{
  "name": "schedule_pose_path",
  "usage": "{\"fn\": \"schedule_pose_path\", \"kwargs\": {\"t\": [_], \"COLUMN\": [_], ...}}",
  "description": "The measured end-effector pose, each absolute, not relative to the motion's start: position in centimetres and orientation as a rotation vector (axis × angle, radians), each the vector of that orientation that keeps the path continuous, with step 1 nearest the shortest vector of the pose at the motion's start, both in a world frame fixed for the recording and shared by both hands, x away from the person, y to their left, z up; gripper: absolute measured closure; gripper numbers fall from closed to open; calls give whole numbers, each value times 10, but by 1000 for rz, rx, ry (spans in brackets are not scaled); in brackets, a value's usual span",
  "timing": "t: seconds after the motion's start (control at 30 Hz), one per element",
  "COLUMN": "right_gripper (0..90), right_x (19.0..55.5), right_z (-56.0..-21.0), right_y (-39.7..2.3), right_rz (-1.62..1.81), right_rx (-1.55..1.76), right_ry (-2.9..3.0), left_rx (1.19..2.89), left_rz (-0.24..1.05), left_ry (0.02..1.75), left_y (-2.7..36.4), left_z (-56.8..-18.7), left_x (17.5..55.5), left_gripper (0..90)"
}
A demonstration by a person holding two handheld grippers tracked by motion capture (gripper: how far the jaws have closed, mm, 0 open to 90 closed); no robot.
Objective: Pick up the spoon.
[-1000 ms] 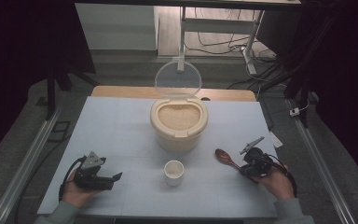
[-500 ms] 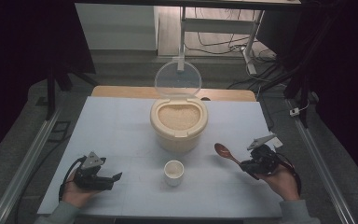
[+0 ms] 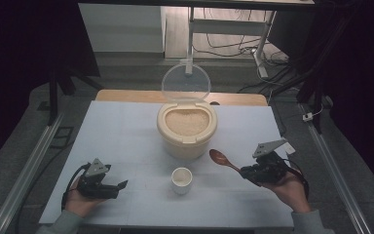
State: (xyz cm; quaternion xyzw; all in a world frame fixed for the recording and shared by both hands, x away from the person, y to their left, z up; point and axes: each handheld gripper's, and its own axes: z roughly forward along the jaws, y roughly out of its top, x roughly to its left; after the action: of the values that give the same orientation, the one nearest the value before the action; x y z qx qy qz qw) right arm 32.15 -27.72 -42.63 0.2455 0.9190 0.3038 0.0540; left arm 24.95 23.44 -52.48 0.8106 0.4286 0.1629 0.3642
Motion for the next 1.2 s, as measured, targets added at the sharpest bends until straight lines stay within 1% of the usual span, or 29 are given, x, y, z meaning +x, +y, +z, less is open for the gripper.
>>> {"fn": "schedule_pose_path", "kwargs": {"t": [0.3,0.57,0.87,1.2], "right_gripper": [799,799,799,799], "right_x": [315,314,317,316], "right_z": [-421,-418,-411,-419], "right_y": [-249,-224,-173,-140], "right_rz": [1004,999,995,989], "right_rx": [635,563,416,314], "right_ry": [2816,2844,2885,2912], "left_rx": [2084,2075,2069,2075], "left_rz": [416,412,407,411], "left_ry": [1102,1103,1101,1099], "left_y": [234,234,235,234], "left_z": [-525,-523,-523,-523], "left_x": [250,250,249,249], "left_gripper": [123,122,122,122]}}
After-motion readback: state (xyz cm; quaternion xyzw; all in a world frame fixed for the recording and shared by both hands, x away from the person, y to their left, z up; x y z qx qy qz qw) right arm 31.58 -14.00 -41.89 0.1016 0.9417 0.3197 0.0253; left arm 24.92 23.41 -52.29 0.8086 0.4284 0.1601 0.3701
